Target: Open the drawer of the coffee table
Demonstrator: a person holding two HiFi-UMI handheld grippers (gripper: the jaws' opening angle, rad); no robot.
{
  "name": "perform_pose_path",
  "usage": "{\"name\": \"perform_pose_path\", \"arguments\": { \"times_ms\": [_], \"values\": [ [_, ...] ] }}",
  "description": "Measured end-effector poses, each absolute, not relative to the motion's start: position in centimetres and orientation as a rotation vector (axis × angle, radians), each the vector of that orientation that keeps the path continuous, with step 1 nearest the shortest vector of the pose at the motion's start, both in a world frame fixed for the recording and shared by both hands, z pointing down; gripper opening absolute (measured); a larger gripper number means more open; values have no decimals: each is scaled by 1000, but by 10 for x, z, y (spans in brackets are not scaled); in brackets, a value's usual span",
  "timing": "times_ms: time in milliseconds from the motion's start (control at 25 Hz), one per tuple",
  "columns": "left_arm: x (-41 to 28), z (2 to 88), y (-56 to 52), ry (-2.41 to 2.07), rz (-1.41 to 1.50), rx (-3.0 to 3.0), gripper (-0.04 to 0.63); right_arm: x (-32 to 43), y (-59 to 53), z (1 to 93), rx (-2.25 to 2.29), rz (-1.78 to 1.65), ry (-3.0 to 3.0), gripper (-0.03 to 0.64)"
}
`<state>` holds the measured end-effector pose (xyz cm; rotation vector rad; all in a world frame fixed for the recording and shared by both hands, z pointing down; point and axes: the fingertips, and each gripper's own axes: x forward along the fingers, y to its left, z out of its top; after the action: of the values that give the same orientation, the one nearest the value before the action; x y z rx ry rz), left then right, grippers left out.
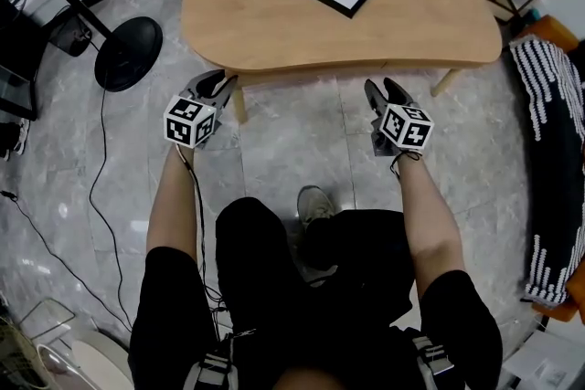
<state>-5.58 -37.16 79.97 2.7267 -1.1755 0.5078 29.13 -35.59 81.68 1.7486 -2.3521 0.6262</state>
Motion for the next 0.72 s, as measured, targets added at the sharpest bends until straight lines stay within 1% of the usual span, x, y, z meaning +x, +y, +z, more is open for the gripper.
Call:
{"name": "perform_pose_path", "arguments": {
  "times_ms": [120, 320, 520, 720],
  "values": [
    [-55, 800, -374, -1164, 503, 2734, 114, 294, -374, 826, 1778, 933, -2488, 233],
    [-51, 803, -376, -1119, 526, 2742, 112, 300, -380, 860, 1754, 1200, -2643, 229],
    [-48, 803, -383, -1099, 535, 2740, 110, 316, -395, 877, 1761, 1632, -2884, 227],
    [-45, 808, -382, -1087, 519, 2703, 112, 320, -408, 882, 1692, 1760, -3013, 227]
  ]
}}
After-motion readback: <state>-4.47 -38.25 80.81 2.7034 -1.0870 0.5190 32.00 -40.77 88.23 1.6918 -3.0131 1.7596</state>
